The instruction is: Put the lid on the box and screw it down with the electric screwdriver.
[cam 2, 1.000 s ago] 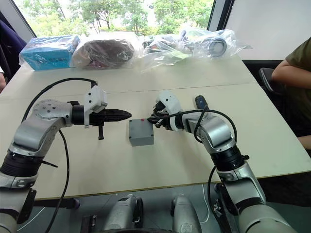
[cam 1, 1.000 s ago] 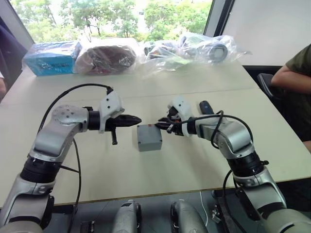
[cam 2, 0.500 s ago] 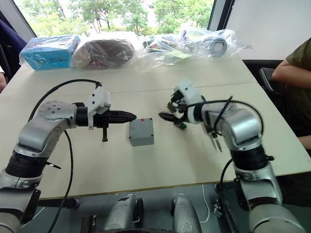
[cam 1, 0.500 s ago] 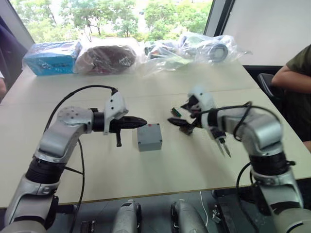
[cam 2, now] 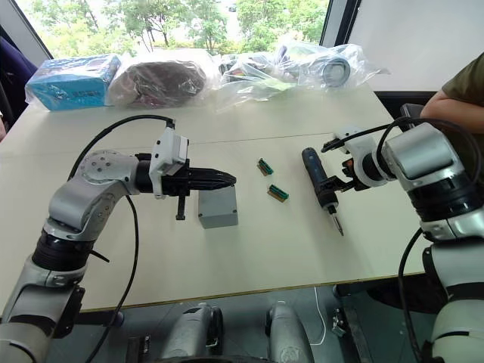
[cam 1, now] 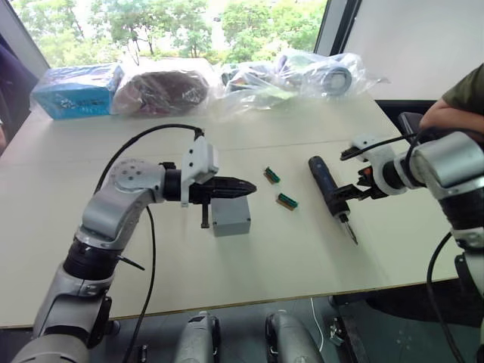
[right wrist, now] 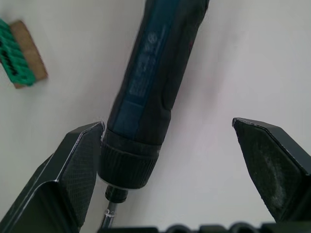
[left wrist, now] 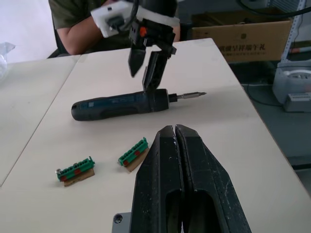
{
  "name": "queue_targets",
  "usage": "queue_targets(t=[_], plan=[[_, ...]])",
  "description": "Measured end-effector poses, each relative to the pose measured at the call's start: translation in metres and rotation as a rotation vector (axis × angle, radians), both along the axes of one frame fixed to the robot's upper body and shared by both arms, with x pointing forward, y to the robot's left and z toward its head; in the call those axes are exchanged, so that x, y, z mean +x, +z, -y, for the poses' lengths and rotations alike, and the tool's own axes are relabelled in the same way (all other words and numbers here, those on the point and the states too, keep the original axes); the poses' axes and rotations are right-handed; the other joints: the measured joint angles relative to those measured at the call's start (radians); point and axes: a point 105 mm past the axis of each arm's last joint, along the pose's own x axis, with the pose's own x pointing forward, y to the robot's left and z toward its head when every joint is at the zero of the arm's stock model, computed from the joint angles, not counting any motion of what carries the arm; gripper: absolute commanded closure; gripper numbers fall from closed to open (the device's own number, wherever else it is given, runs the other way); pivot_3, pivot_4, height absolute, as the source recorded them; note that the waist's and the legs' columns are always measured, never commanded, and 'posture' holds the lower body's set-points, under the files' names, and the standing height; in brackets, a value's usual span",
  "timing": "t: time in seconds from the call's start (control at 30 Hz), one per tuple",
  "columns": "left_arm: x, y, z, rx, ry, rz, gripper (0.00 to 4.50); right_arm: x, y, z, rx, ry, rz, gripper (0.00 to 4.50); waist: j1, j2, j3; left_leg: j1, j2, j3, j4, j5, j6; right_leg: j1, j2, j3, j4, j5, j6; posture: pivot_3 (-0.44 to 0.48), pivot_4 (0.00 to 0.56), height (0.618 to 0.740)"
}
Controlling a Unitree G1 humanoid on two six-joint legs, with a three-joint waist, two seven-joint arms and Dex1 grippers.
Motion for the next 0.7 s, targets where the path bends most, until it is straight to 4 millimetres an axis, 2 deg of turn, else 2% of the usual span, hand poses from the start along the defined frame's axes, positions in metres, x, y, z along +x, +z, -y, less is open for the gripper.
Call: queue_targets(t=[0.33,0.43,0.6,0.63,0.7], plan=[[-0.002,-0.010,0.000,0.002,0.028,0.003,4.50,0.017,-0.025,-0.014,-0.001,-0.001,-0.141,0.08,0.000,0.000,0.000,0.000,0.000,0.000,0.000,0.000,0.000,0.000,0.000,0.000,0.001,0.000,0.000,0.000,0.150,0.740],[-0.004,-0.013,0.000,-0.002,0.038,0.001,4.50,0.021,-0.026,-0.015,-0.007,-0.021,-0.149,0.72,0.000,0.000,0.000,0.000,0.000,0.001,0.001,0.000,0.000,0.001,0.000,0.000,0.001,0.000,0.000,0.000,0.150,0.740],[-0.006,-0.012,0.000,-0.004,0.047,0.012,4.50,0.026,-0.027,-0.018,-0.033,-0.017,-0.153,2.44,-0.001,0.000,0.000,0.001,0.000,0.001,0.001,0.000,0.000,0.001,0.000,0.000,0.002,0.000,0.000,0.000,0.150,0.740],[-0.006,-0.012,0.000,-0.004,0.048,0.013,4.50,0.026,-0.027,-0.018,-0.036,-0.016,-0.153,2.60,-0.002,-0.001,-0.001,0.001,0.000,0.001,0.001,0.000,0.000,0.001,0.000,0.000,0.002,0.000,0.000,0.000,0.150,0.740],[-0.005,-0.013,-0.001,-0.002,0.051,0.011,4.50,0.026,-0.027,-0.017,-0.044,-0.009,-0.151,2.61,-0.002,-0.001,-0.001,0.001,0.000,0.001,0.001,0.000,0.000,0.001,0.000,0.000,0.002,0.000,0.000,0.000,0.150,0.740]])
